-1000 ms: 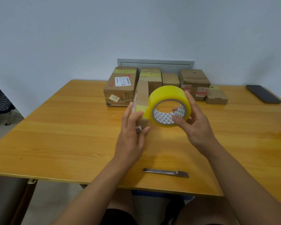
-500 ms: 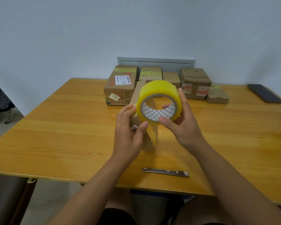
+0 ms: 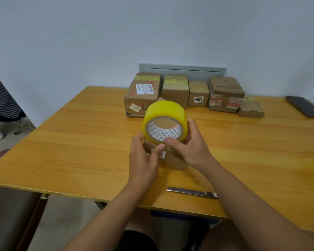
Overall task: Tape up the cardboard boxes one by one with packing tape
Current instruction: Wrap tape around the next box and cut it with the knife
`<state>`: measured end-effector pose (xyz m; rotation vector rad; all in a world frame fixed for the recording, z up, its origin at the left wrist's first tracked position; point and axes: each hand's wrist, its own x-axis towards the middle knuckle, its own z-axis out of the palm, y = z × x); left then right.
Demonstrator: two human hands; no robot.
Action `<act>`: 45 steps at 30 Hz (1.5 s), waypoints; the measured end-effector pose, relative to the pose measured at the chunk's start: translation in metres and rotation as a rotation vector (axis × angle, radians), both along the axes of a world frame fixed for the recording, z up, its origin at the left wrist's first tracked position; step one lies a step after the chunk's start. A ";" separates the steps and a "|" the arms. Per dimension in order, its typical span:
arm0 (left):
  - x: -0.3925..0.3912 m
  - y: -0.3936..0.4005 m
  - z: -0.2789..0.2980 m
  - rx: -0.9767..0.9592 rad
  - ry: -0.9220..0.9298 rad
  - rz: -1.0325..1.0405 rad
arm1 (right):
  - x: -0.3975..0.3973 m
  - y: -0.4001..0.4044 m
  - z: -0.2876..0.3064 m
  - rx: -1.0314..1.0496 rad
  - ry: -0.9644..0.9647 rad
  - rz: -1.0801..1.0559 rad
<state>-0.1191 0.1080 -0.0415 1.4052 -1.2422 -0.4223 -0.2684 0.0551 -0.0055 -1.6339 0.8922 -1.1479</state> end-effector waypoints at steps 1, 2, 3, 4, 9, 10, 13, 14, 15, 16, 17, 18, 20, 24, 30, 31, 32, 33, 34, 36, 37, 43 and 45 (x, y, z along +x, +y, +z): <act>0.000 0.001 -0.002 0.008 0.023 0.014 | 0.001 0.000 -0.001 -0.011 0.025 -0.003; 0.000 0.003 -0.004 0.010 0.050 0.024 | 0.000 0.000 -0.003 -0.022 0.052 -0.016; 0.000 0.005 -0.006 0.014 0.080 0.032 | -0.004 0.000 -0.004 -0.029 0.076 -0.033; 0.001 0.006 -0.009 0.024 0.108 0.043 | -0.011 0.001 -0.006 -0.039 0.105 -0.052; 0.004 0.008 -0.009 0.056 0.053 0.063 | -0.053 0.006 -0.016 -0.046 0.218 -0.131; 0.003 0.008 -0.006 0.050 -0.007 0.057 | -0.056 0.007 -0.016 -0.035 0.204 -0.132; 0.004 0.011 0.001 0.070 -0.240 0.041 | -0.054 0.010 -0.019 0.010 0.138 -0.141; 0.007 0.012 0.001 0.097 -0.339 0.054 | -0.051 0.011 -0.021 0.029 0.121 -0.138; 0.010 0.011 0.000 0.130 -0.432 0.077 | -0.048 0.012 -0.022 0.045 0.108 -0.130; 0.014 0.011 -0.003 0.150 -0.511 0.095 | -0.045 0.012 -0.024 0.056 0.102 -0.123; 0.018 0.009 -0.005 0.151 -0.577 0.097 | -0.042 0.013 -0.024 0.061 0.103 -0.118; 0.021 0.008 -0.007 0.142 -0.642 0.084 | -0.040 0.012 -0.024 0.060 0.105 -0.115; 0.026 0.004 -0.010 0.122 -0.771 0.027 | -0.036 0.012 -0.022 0.052 0.109 -0.108; 0.033 0.000 -0.011 0.180 -0.846 -0.095 | -0.031 0.013 -0.021 0.057 0.097 -0.065; 0.033 0.002 -0.016 0.226 -0.785 -0.151 | -0.020 0.013 -0.024 0.063 0.140 -0.054; 0.032 0.002 -0.016 0.220 -0.787 -0.147 | -0.019 0.013 -0.025 0.062 0.141 -0.058; 0.032 0.002 -0.015 0.217 -0.789 -0.145 | -0.019 0.014 -0.025 0.062 0.138 -0.060; 0.032 0.002 -0.014 0.220 -0.789 -0.145 | -0.019 0.013 -0.024 0.060 0.134 -0.064; 0.031 0.002 -0.013 0.231 -0.787 -0.145 | -0.020 0.013 -0.021 0.055 0.132 -0.074; 0.032 0.002 -0.010 0.261 -0.784 -0.148 | -0.027 0.013 -0.012 0.020 0.142 -0.133; 0.032 0.003 -0.008 0.270 -0.793 -0.149 | -0.035 0.013 -0.008 -0.003 0.141 -0.180; 0.020 0.006 -0.002 0.323 -0.945 -0.170 | -0.078 0.015 -0.007 -0.076 0.196 -0.282; 0.015 0.008 -0.001 0.355 -1.009 -0.159 | -0.076 0.015 -0.012 -0.015 0.162 -0.234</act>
